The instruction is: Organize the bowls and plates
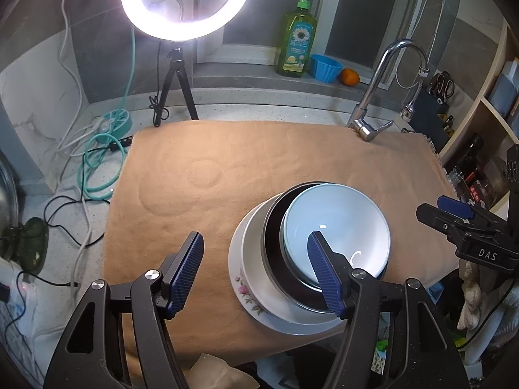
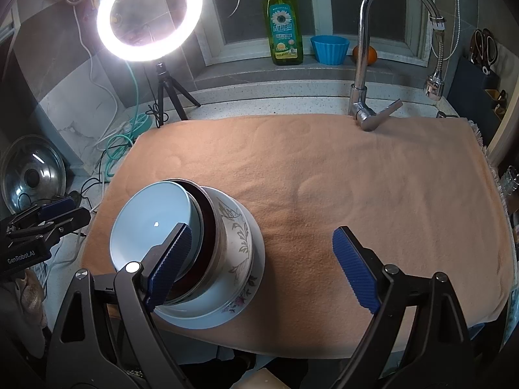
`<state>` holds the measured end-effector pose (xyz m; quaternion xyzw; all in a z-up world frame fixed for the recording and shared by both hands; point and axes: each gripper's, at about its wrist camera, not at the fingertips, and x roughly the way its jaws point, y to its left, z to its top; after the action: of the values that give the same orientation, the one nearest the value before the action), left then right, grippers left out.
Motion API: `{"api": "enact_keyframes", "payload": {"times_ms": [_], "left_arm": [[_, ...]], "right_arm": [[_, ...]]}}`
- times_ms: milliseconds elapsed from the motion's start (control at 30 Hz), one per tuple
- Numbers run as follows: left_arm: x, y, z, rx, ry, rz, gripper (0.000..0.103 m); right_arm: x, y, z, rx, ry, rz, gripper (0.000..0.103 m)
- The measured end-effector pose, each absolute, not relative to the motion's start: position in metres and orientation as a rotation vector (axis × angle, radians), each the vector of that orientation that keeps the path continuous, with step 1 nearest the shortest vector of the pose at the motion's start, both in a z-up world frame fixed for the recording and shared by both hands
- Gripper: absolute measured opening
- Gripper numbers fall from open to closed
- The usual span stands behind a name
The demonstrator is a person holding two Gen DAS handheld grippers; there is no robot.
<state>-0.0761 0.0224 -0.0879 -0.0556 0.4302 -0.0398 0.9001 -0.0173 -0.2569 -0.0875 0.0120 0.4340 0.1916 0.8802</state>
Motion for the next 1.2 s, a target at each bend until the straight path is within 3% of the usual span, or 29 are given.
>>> {"api": "enact_keyframes", "payload": {"times_ms": [1200], "left_arm": [[-0.063,0.021,-0.090,-0.104,0.889,-0.076,0.066]], "right_arm": [[0.000,-0.261,-0.101,0.035,0.937,0.387,0.091]]}}
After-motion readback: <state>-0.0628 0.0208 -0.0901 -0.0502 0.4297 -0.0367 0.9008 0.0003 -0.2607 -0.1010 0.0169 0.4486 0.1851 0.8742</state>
